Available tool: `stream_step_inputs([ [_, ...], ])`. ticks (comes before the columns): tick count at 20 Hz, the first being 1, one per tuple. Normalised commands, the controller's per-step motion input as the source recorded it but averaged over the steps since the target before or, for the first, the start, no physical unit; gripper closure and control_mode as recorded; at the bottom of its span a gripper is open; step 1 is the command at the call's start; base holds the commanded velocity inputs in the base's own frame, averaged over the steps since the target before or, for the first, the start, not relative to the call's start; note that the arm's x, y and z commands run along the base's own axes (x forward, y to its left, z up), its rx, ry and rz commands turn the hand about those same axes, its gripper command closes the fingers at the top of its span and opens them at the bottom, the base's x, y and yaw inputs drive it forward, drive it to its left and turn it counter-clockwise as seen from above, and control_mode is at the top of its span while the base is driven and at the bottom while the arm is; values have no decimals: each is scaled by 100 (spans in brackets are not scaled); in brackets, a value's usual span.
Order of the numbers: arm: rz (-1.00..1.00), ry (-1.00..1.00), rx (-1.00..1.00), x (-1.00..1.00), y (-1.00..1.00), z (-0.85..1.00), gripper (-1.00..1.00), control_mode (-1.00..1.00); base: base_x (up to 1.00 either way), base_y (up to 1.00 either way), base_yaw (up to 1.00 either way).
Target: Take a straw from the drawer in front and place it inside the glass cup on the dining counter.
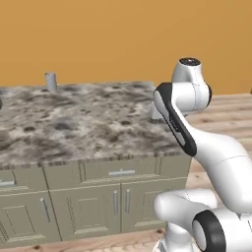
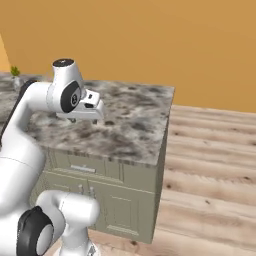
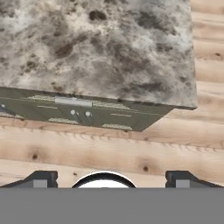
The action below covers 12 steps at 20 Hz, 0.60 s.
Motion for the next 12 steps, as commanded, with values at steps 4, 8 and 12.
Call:
stream_step_inputs([
  [4,0,0,0,0,0,0,-100,100,-12,-92,47],
  [8,0,0,0,0,0,0,-100,100,-2,-92,48],
  [12,0,0,0,0,0,0,-100,100,0,-86,43],
])
